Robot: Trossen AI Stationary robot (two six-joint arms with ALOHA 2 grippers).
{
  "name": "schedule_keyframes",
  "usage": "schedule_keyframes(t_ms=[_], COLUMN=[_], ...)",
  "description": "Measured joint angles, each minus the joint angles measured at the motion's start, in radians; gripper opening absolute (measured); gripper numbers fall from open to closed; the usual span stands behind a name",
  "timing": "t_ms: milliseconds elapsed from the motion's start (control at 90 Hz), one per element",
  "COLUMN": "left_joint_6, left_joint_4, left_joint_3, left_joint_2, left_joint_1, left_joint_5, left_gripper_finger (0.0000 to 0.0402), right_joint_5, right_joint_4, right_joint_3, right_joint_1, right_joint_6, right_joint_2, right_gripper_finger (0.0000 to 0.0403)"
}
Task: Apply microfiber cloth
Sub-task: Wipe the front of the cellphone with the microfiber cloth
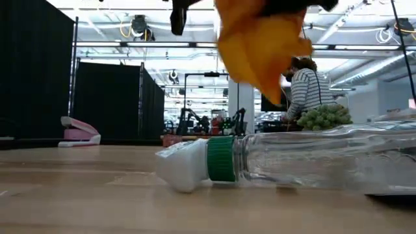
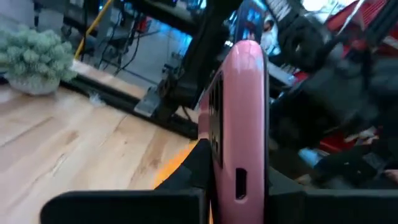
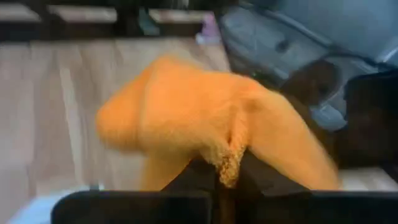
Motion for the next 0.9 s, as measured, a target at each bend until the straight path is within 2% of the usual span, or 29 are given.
schedule_keyframes(t_ms=[100,344,456,644,900], left_joint_6=[-0.005,-0.009,-0.010,-0.006,0.014], left_joint_4=[0.011,-0.011,0.003,-0.020,-0.079], left_joint_3=[0.002,0.001,0.000,-0.001,-0.003], left_joint_2=[-0.001,0.001,0.006,0.004,-0.017], left_joint_1=[-0.001,-0.004,-0.008,-0.012,-0.018], left_joint_5=[0.000,0.002,-0.006,-0.035,-0.001], left_gripper_finger=[0.0009,0.0009,0.0009,0.0009,0.0009], right_joint_5=[0.025,0.026,0.019,-0.001,0.025], right_joint_4=[0.006,0.380,0.448,0.318,-0.002], right_joint_3=[0.000,0.002,0.003,0.007,0.006], right_joint_1=[0.010,-0.004,-0.051,-0.090,0.022], right_joint_6=[0.014,-0.328,-0.399,-0.336,-0.052], right_joint_2=[-0.031,-0.045,-0.044,-0.044,-0.063], right_gripper_finger=[0.0004,0.0004,0.0004,0.0004,0.0004])
